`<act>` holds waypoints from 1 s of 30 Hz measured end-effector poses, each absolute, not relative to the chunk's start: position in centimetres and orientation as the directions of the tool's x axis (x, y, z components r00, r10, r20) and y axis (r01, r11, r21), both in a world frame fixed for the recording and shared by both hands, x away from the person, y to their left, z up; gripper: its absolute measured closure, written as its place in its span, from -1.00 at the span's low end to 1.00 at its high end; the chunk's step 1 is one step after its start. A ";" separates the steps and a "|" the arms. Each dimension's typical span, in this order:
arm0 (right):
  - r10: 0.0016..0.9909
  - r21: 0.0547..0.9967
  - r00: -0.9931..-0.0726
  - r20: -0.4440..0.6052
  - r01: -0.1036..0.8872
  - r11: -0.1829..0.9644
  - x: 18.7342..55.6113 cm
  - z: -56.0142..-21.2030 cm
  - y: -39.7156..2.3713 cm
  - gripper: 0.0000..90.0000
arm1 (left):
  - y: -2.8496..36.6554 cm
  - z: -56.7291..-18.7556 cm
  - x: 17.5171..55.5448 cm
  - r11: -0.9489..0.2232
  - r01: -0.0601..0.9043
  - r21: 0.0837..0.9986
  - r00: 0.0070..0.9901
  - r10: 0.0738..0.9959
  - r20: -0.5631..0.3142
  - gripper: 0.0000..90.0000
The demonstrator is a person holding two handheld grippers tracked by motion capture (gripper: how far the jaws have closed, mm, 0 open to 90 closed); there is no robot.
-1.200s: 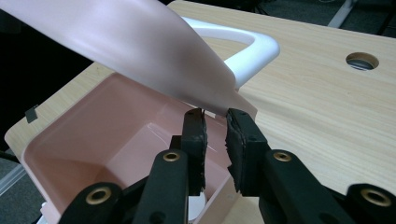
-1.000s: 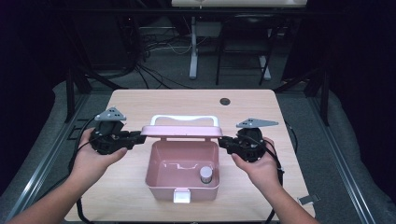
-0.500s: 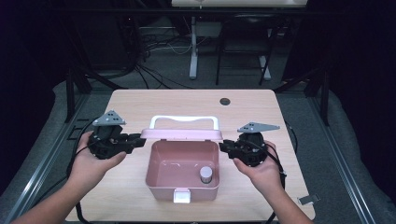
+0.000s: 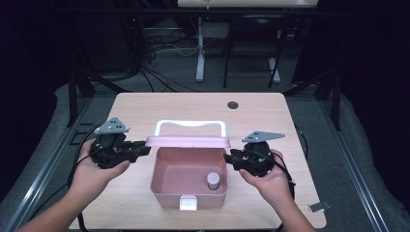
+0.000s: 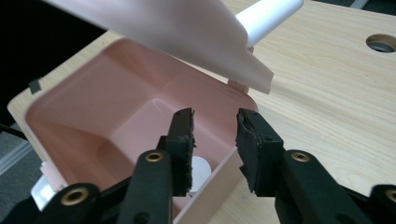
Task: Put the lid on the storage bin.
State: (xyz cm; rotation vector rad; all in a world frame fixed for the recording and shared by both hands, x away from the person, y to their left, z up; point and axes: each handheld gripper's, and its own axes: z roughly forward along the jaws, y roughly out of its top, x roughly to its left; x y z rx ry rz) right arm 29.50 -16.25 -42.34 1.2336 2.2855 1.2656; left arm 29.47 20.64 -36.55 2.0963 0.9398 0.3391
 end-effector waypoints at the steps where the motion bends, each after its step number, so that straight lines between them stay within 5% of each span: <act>1: 0.777 0.793 -0.608 0.162 0.549 0.264 29.4 -42.5 -16.3 0.44 | 20.7 -36.6 29.5 -0.406 0.508 0.759 0.689 0.721 -0.076 0.63; 14: 0.803 0.819 -0.586 0.110 0.511 0.261 29.2 -44.3 -17.1 0.00 | 20.6 -36.5 29.3 -0.406 0.509 0.759 0.689 0.720 -0.077 0.60; 30: 0.826 0.830 -0.550 0.124 0.514 0.218 28.7 -45.0 -18.8 -0.06 | 21.0 -37.1 28.8 -0.383 0.505 0.773 0.692 0.715 -0.098 0.58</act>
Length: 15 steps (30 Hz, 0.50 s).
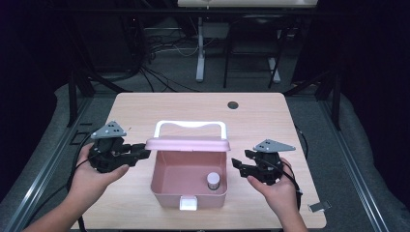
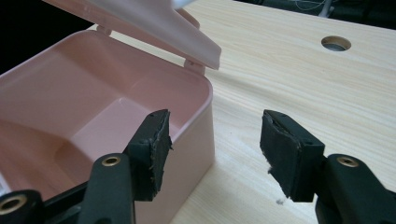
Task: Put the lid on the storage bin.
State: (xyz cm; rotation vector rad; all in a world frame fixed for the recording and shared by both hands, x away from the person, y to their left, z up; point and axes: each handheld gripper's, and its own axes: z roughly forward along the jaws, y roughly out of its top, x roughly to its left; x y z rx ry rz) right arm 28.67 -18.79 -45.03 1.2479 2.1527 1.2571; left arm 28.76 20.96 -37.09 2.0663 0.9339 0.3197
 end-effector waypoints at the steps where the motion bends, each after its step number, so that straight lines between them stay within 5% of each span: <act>1: 0.826 0.828 -0.550 0.125 0.517 0.219 28.7 -45.1 -18.9 -0.06 | 21.0 -37.1 28.7 -0.384 0.505 0.773 0.693 0.714 -0.098 0.58; 15: 0.834 0.814 -0.532 0.144 0.543 0.206 28.7 -46.0 -19.8 -0.07 | 21.3 -37.8 28.0 -0.381 0.508 0.773 0.697 0.708 -0.109 0.58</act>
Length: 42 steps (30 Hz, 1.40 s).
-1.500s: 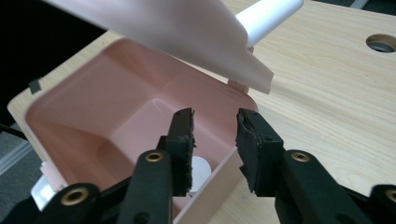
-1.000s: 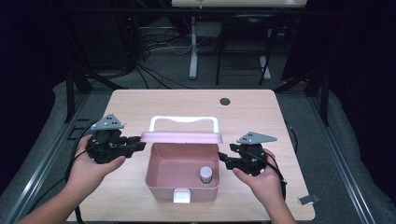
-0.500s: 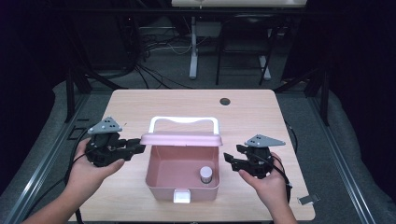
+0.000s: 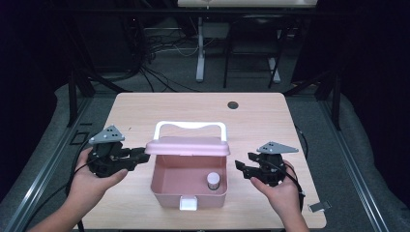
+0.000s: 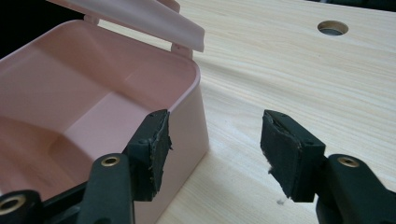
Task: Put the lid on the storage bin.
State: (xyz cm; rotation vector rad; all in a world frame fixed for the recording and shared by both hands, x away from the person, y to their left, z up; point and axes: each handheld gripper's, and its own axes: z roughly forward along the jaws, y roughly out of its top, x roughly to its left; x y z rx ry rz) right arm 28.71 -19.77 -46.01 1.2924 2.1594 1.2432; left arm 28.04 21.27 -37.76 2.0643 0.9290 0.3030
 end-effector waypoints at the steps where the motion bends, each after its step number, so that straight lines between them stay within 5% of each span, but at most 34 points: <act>1: 0.835 0.816 -0.531 0.147 0.542 0.201 28.7 -46.1 -19.8 -0.07 | 21.3 -37.8 28.0 -0.383 0.507 0.772 0.699 0.707 -0.108 0.58; 42: 0.840 0.799 -0.521 0.151 0.564 0.206 28.9 -47.6 -19.6 -0.07 | 21.6 -39.6 26.4 -0.378 0.502 0.778 0.704 0.701 -0.114 0.58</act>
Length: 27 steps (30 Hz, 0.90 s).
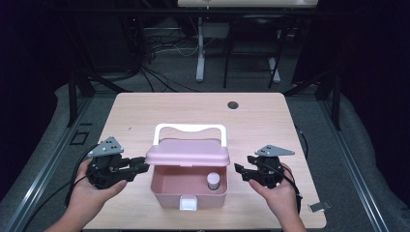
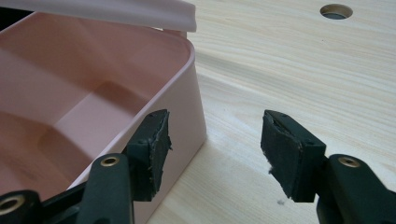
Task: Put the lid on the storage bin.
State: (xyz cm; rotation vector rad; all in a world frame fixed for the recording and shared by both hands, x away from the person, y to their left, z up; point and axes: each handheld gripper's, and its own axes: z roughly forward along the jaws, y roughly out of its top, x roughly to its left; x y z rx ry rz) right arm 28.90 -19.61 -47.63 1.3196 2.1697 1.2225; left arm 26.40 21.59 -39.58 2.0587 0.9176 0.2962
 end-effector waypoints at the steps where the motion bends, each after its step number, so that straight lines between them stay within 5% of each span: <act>1: 0.840 0.796 -0.522 0.150 0.568 0.210 28.9 -47.6 -19.6 -0.07 | 21.6 -39.6 26.4 -0.382 0.502 0.776 0.705 0.700 -0.112 0.58; 27: 0.841 0.792 -0.519 0.154 0.574 0.209 29.0 -48.1 -19.5 -0.07 | 21.8 -41.3 25.4 -0.378 0.490 0.786 0.711 0.695 -0.109 0.58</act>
